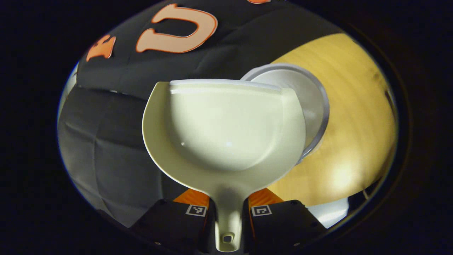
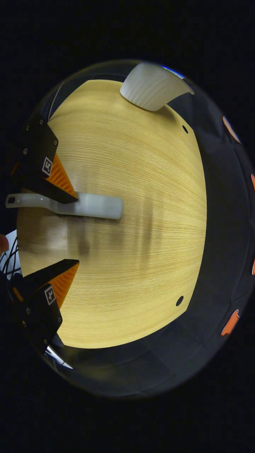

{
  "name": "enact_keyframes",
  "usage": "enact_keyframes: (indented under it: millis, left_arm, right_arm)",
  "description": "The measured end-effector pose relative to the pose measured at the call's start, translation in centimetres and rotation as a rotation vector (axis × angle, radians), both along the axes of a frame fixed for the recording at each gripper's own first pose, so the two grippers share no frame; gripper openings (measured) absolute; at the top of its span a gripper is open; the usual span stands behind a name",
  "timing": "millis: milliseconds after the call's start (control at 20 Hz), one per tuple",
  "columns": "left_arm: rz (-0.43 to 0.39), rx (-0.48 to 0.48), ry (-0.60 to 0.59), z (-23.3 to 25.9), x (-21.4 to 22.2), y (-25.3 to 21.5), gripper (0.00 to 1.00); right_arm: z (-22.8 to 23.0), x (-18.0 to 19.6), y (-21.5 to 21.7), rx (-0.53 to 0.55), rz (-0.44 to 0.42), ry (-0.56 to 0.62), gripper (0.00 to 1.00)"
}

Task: Pick up the small broom and dustpan from the desktop, sweep the trash into the dustpan with the broom, and then empty the trash into the garbage bin.

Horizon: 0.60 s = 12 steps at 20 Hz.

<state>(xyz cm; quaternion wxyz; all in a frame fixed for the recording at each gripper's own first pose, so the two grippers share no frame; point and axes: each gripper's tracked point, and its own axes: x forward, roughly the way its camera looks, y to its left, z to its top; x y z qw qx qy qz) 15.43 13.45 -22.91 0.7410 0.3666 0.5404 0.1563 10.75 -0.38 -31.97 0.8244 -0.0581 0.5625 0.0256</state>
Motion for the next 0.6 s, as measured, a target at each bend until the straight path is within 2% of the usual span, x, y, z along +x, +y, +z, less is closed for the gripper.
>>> enact_keyframes:
  millis: [150, 300, 500, 550, 600]
  left_arm:
    - [-0.023, -0.14, -0.065, -1.4, 2.3, -4.2, 0.31]
    - [-0.082, -0.262, -0.098, -2.7, 3.3, -7.9, 0.31]
    - [-0.133, -0.444, -0.076, -5.0, 4.0, -14.5, 0.31]
    - [-0.143, -0.486, -0.063, -5.7, 4.4, -13.9, 0.31]
    - [-0.153, -0.534, -0.046, -6.9, 4.8, -15.3, 0.31]
  right_arm:
    - [0.1, -0.1, 0.2, 0.001, 0.016, -0.002, 0.96]
    - [0.2, -0.4, 0.2, -0.004, 0.026, -0.001, 0.95]
    - [0.2, -0.7, 0.0, -0.013, 0.025, 0.0, 0.95]
    - [0.2, -0.8, -0.1, -0.013, 0.023, 0.0, 0.95]
    - [0.2, -0.9, -0.1, -0.015, 0.019, 0.001, 0.95]
